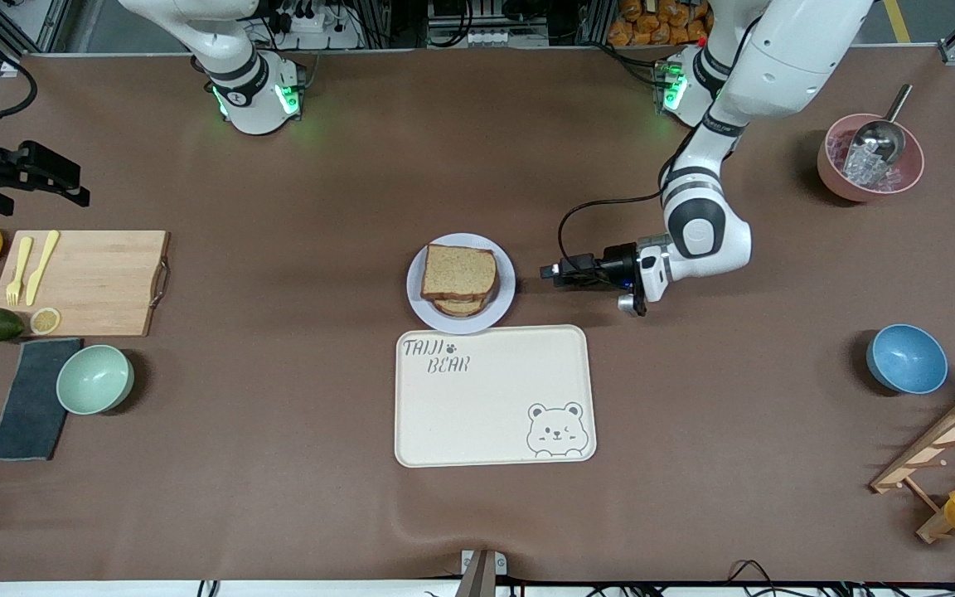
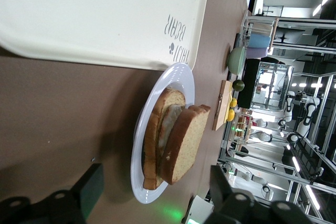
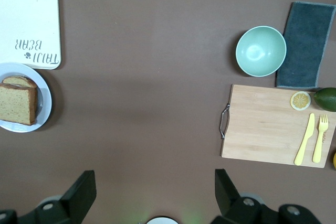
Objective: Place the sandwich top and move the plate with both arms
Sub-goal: 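Grasp the white plate rim with the left gripper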
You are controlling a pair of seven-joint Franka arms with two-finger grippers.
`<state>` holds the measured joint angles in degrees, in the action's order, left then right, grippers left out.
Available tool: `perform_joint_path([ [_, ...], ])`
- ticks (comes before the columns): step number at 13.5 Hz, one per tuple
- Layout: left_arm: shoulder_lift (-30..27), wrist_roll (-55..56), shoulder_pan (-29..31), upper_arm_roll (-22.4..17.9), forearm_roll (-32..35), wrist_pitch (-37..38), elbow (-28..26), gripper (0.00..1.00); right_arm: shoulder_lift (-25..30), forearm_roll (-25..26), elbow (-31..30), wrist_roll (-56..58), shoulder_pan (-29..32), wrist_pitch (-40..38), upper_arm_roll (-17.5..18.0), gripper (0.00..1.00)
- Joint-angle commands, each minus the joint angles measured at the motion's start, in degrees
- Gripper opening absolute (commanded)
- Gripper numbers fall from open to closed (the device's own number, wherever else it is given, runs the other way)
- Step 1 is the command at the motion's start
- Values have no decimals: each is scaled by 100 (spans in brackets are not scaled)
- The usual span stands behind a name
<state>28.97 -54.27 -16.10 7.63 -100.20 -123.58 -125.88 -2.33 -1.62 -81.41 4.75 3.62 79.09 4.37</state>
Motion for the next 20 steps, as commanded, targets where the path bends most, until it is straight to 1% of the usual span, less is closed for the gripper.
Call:
perform_joint_path([
  [1, 231, -320, -122, -16, -421, -96, 150, 82, 215, 109, -358, -115, 34, 159, 29, 100],
  [2, 345, -443, -183, -16, -544, -96, 194, 81, 241, 118, -385, -115, 42, 177, 20, 100],
  [4, 512, -576, -367, -16, -877, -105, 326, 76, 303, 109, -464, -124, 34, 194, 20, 100],
  [6, 671, -655, -412, -16, -993, -114, 467, 70, 294, 109, -473, -124, 42, 221, 20, 100],
  [9, 750, -734, -456, -16, -1028, -105, 529, 67, 259, 109, -473, -124, 42, 282, 12, 100],
  [10, 750, -787, -456, -16, -1037, -105, 529, 63, 259, 109, -473, -124, 42, 282, 12, 100],
  [13, 882, -901, -491, -16, -1037, -105, 660, 60, 241, 109, -455, -124, 42, 291, 3, 100],
  [17, 961, -963, -596, -16, -1046, -105, 792, 54, 241, 109, -455, -124, 42, 282, -6, 100],
  [18, 979, -1024, -605, -16, -1046, -105, 819, 53, 241, 109, -455, -124, 8, 291, -41, 100],
  [19, 1022, -1146, -605, -16, -1046, -105, 836, 50, 241, 109, -455, -124, -54, 291, -137, 100],
  [20, 1066, -1243, -605, -16, -1046, -105, 871, 48, 241, 109, -446, -124, -106, 291, -147, 100],
])
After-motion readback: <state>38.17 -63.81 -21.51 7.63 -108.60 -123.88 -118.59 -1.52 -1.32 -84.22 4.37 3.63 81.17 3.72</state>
